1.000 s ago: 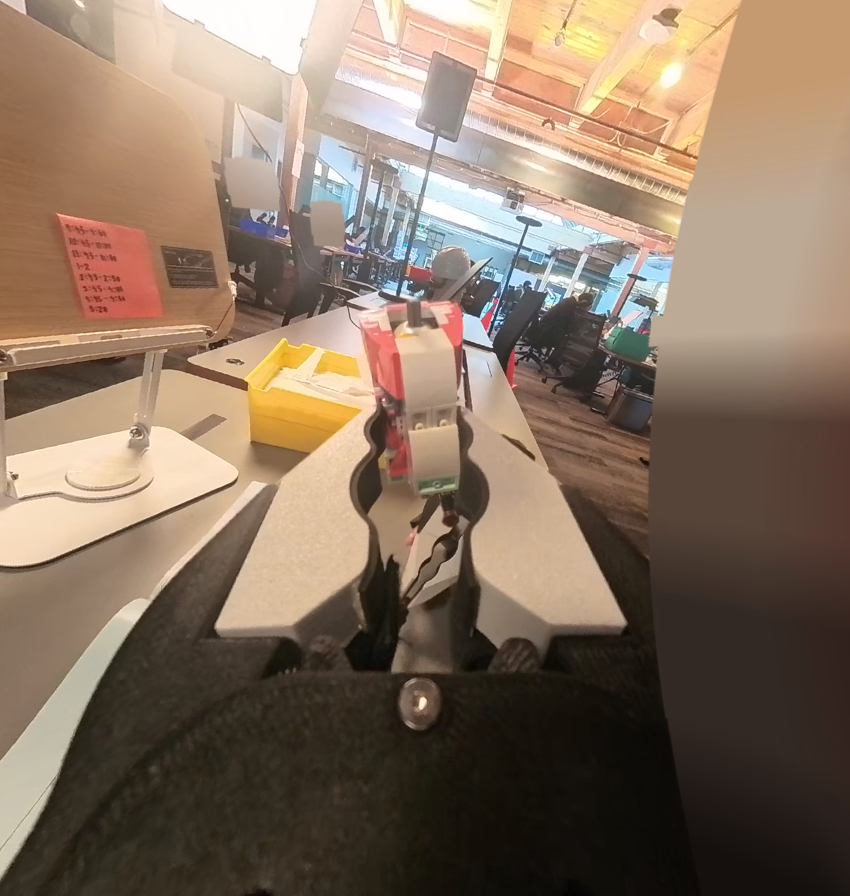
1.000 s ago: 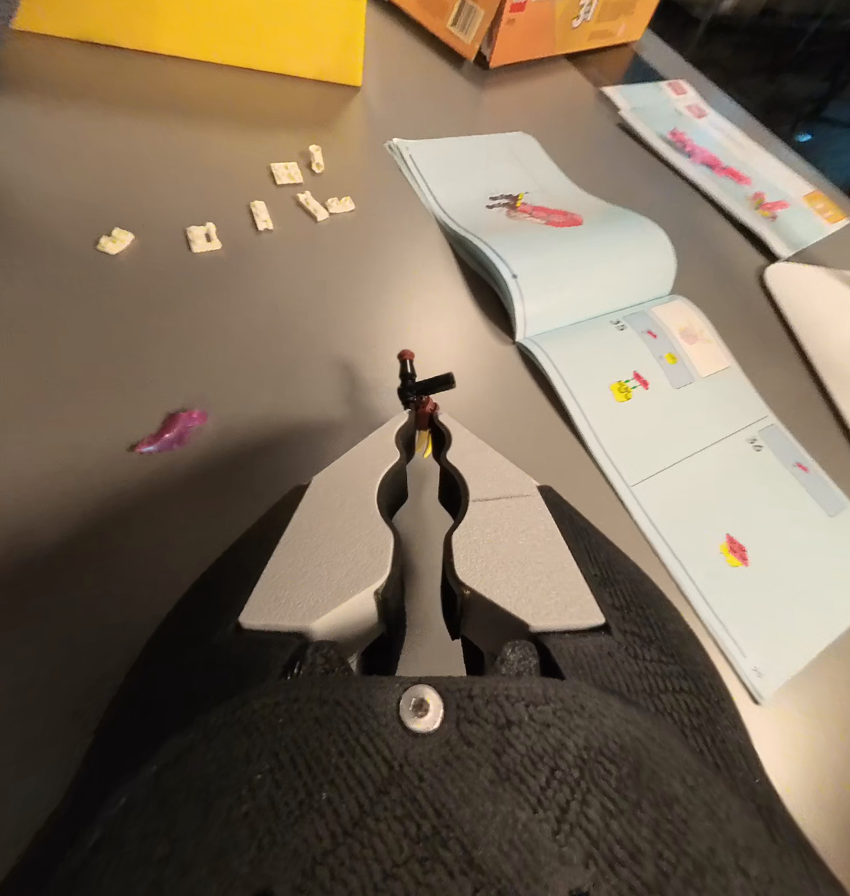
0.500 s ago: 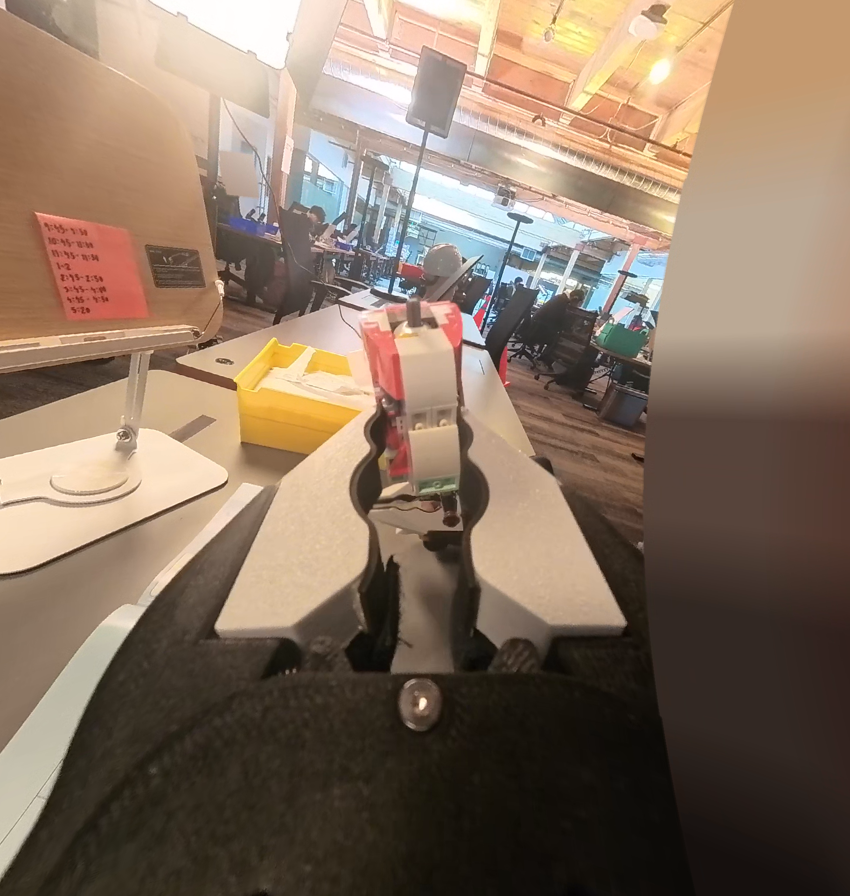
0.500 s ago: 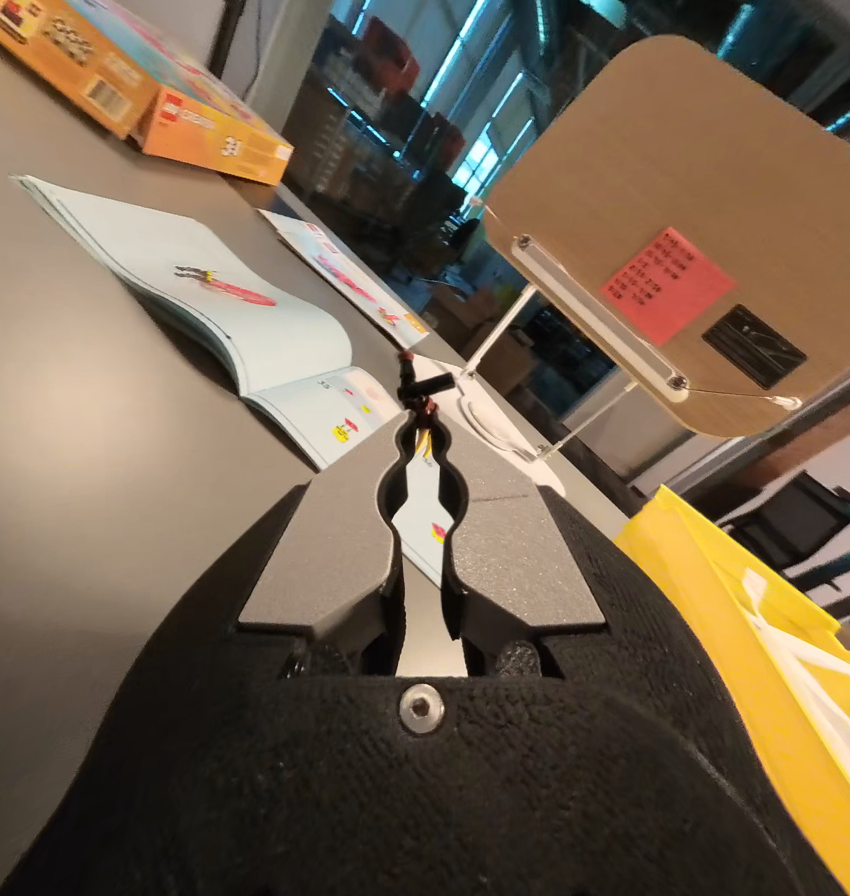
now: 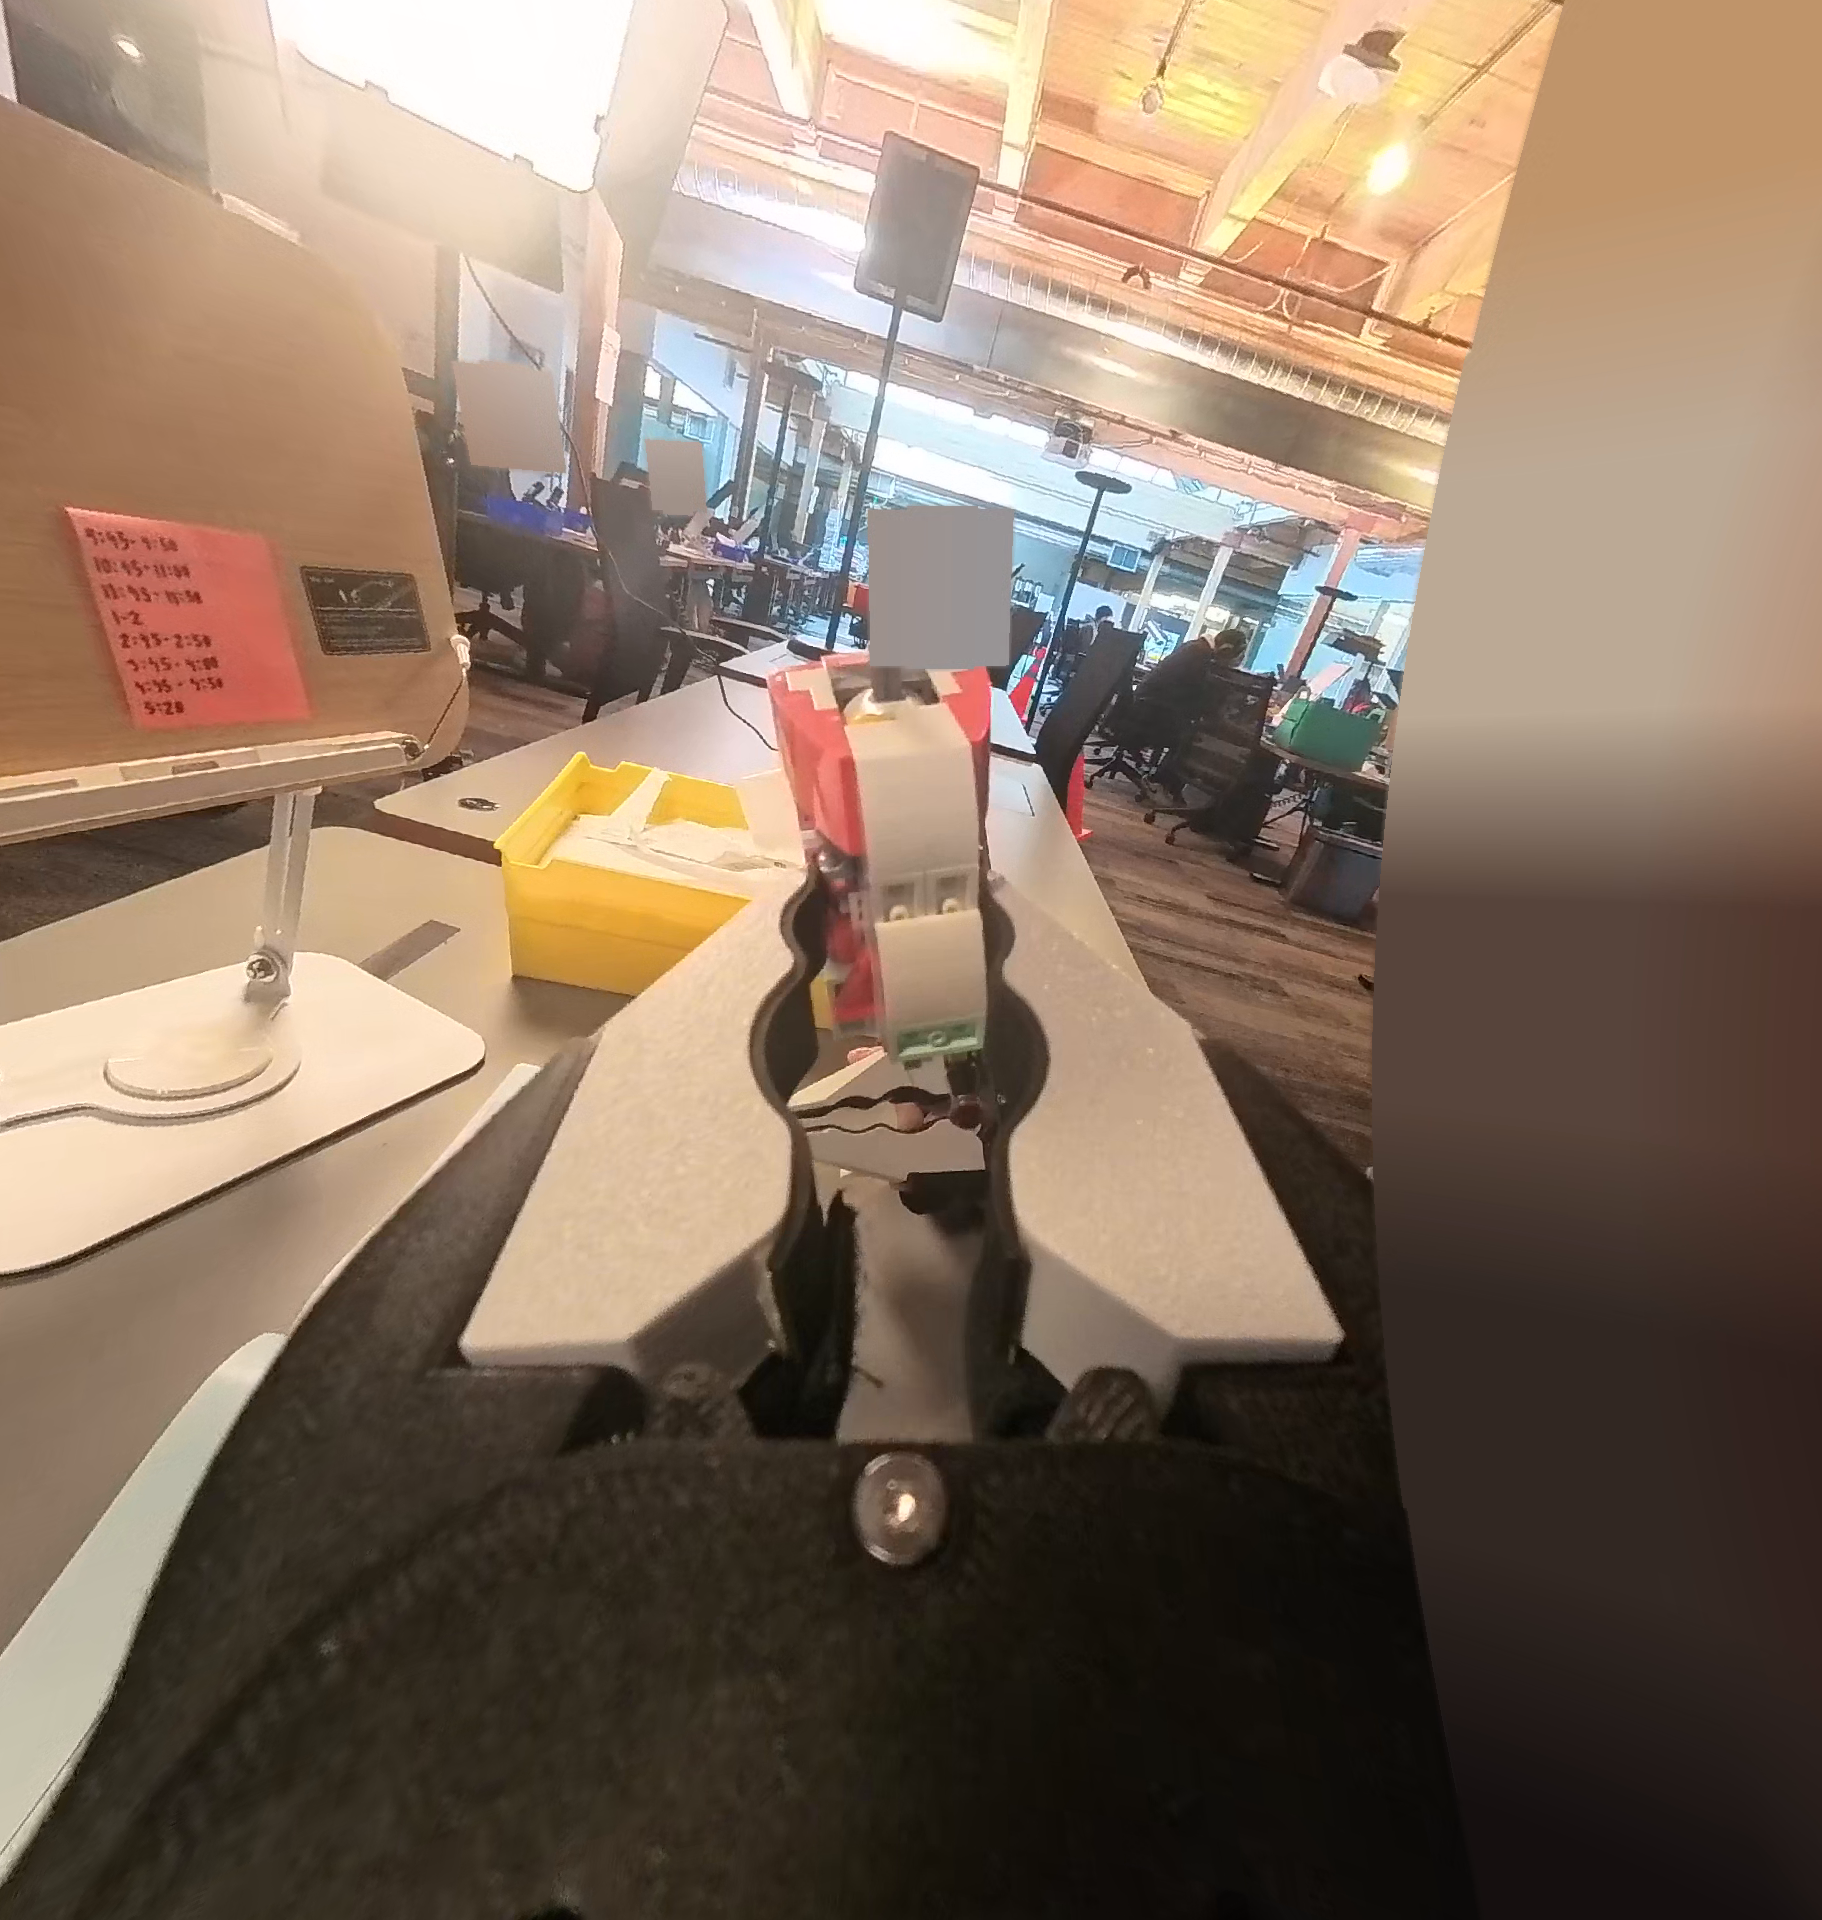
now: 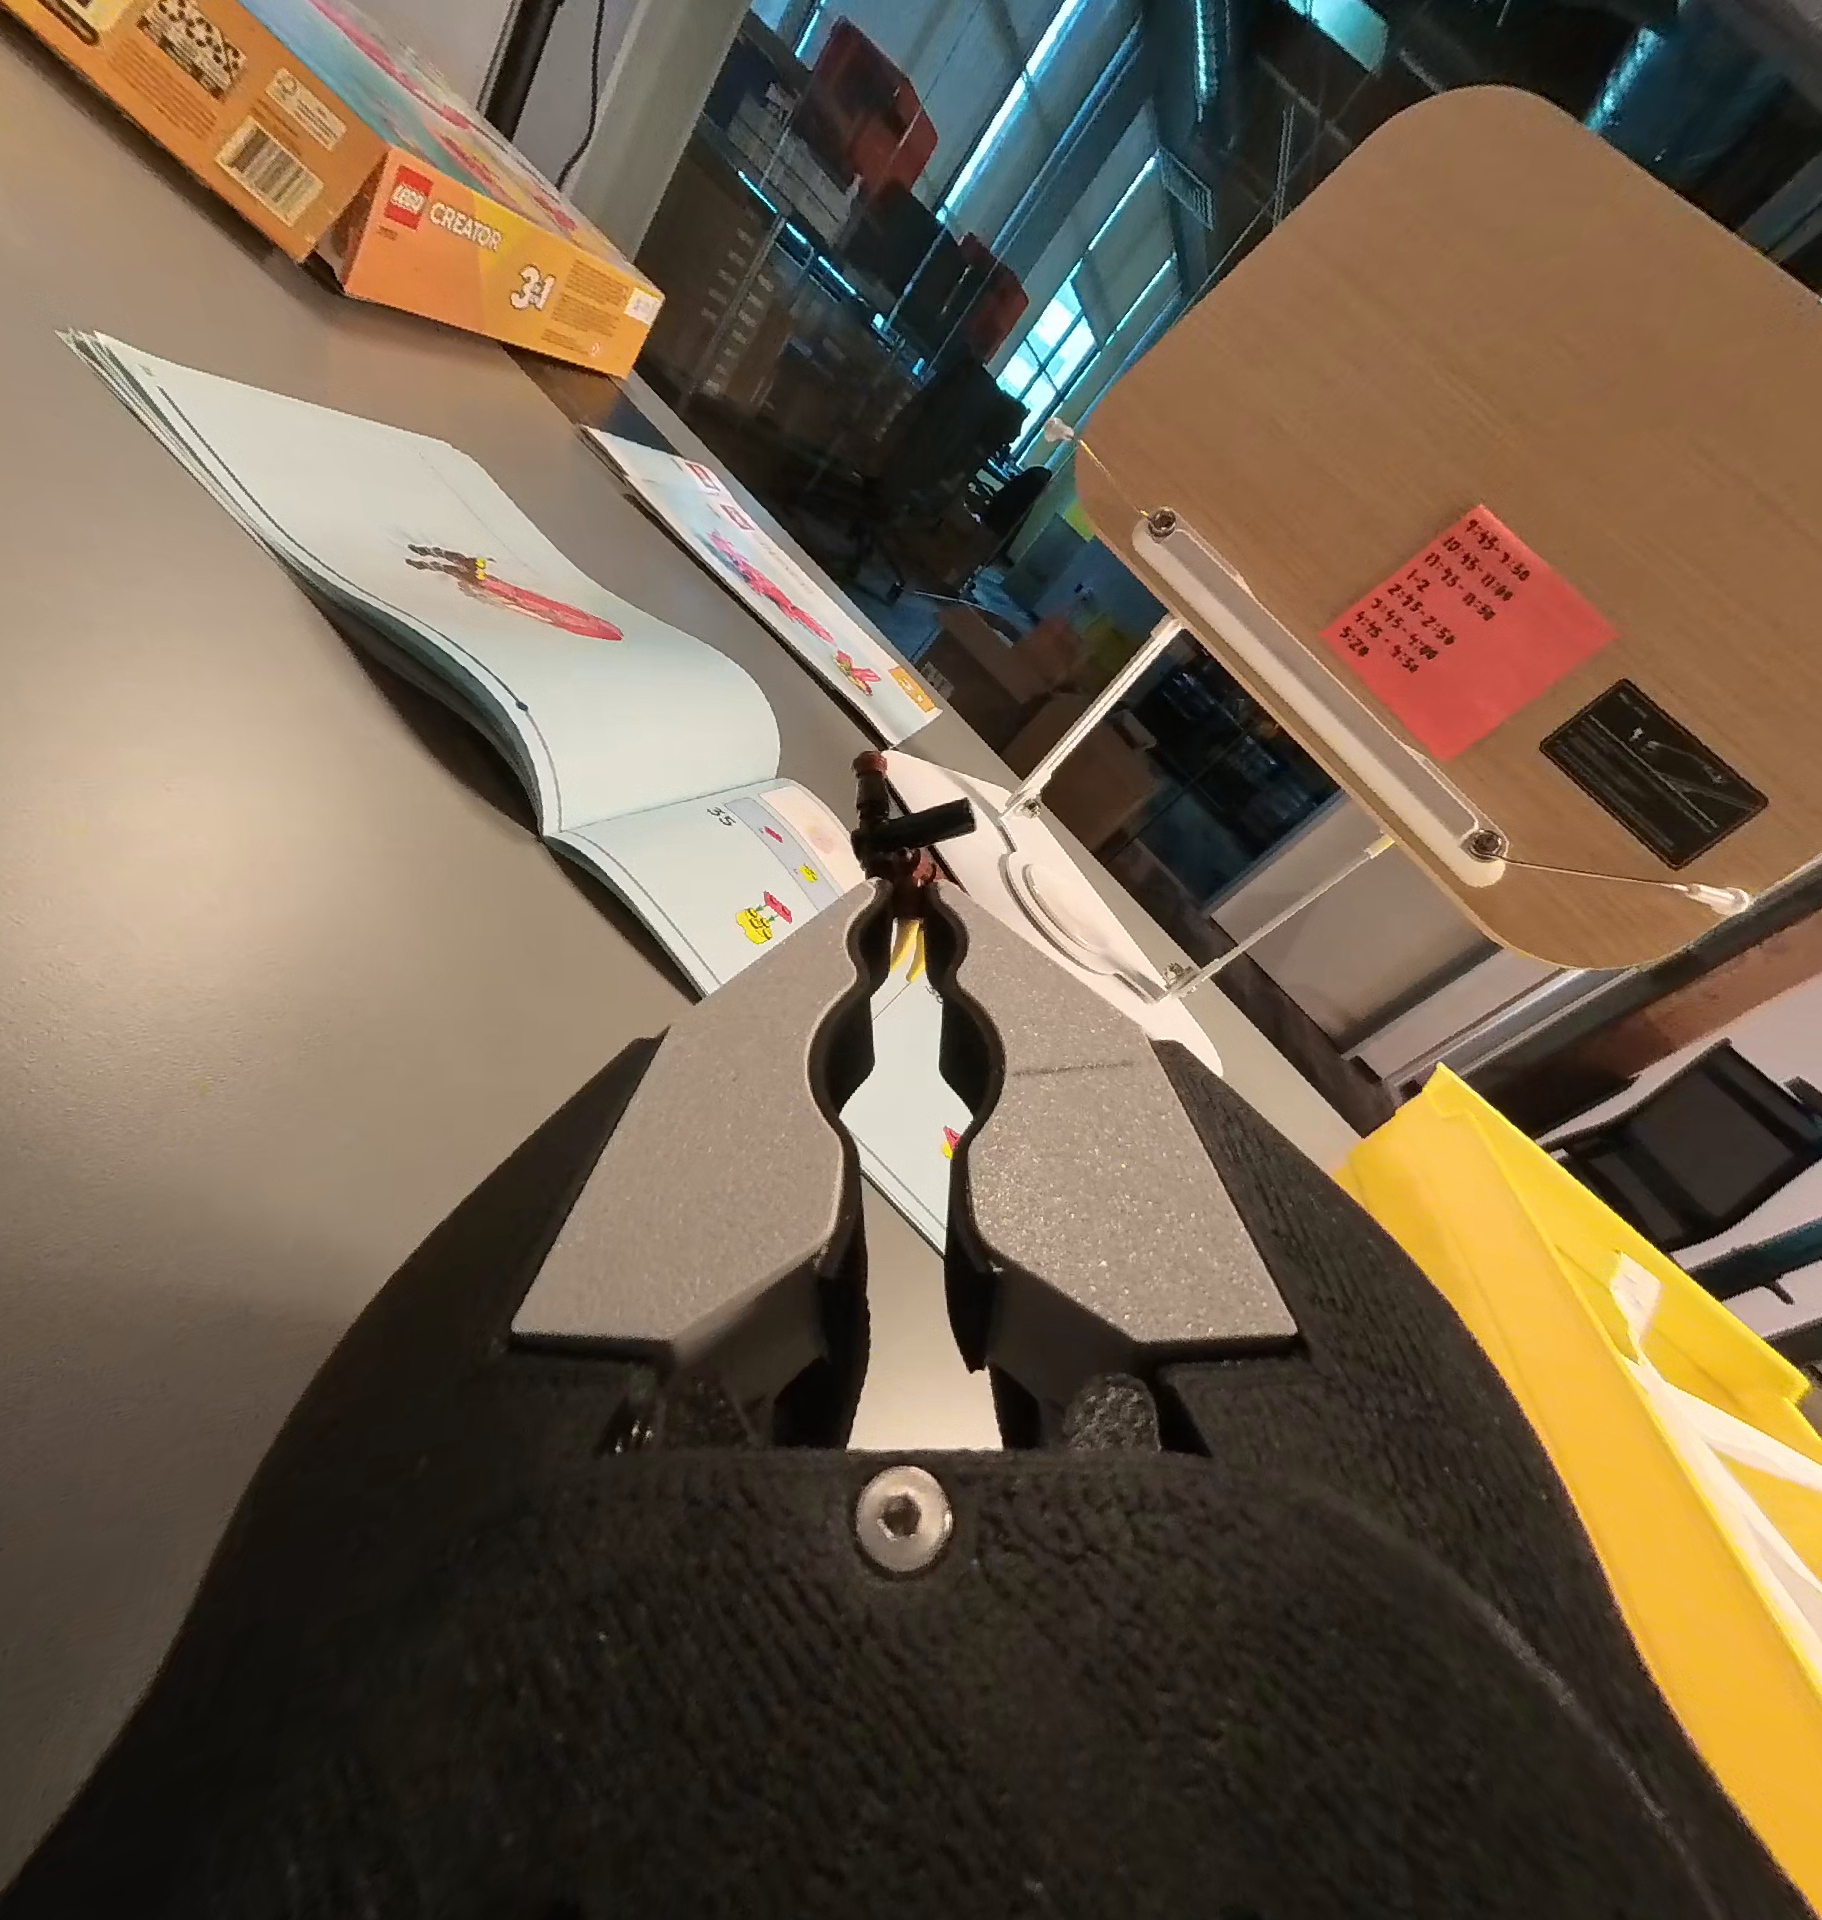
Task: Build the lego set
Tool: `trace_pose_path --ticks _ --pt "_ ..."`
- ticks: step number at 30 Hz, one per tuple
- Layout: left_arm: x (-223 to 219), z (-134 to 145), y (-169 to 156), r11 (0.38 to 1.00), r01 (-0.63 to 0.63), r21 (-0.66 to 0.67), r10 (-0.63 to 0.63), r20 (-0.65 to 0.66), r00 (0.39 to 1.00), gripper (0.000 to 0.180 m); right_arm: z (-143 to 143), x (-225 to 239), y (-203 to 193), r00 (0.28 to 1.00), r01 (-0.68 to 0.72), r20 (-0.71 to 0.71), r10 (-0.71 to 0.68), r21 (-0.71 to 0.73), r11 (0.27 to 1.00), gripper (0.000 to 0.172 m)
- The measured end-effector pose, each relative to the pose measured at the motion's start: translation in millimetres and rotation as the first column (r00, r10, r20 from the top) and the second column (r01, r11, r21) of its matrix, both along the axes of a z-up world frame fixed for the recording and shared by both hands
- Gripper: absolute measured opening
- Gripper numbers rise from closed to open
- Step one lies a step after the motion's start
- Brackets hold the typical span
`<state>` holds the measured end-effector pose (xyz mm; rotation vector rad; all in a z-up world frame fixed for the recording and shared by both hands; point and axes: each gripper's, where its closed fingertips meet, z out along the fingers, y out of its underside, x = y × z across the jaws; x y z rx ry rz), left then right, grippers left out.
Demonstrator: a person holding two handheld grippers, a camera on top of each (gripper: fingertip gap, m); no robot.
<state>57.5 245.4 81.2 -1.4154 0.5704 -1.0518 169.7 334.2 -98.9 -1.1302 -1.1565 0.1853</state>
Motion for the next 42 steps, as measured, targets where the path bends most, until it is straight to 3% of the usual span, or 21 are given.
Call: trace_pose_path --ticks 15,21,26,32,42 --pt "4 0 0 1.0 0.01 -0.003 -0.01 -0.004 1.0 0.025 -17 -20 -26 0.981 -0.16 0.109 0.161 -0.023 0.987 0.004" --pt "3 0 0 1.0 0.007 -0.001 -0.007 -0.005 1.0 0.025 -39 -36 -67 0.894 -0.343 0.276 0.353 -0.084 0.935 0.003" --pt "4 -1 1 1.0 0.004 -0.006 -0.004 -0.007 1.0 0.025 -61 -43 -77 0.84 -0.37 0.385 0.382 -0.108 0.923 0.003" --pt "4 0 2 1.0 -0.017 0.016 0.017 -0.026 1.0 0.025 -66 -44 -84 0.818 -0.392 0.384 0.429 -0.173 0.903 0.003" --pt "4 -1 3 1.0 -0.015 -0.004 0.015 -0.013 1.0 0.025 -67 -45 -86 0.809 -0.4 0.401 0.429 -0.158 0.903 0.003"
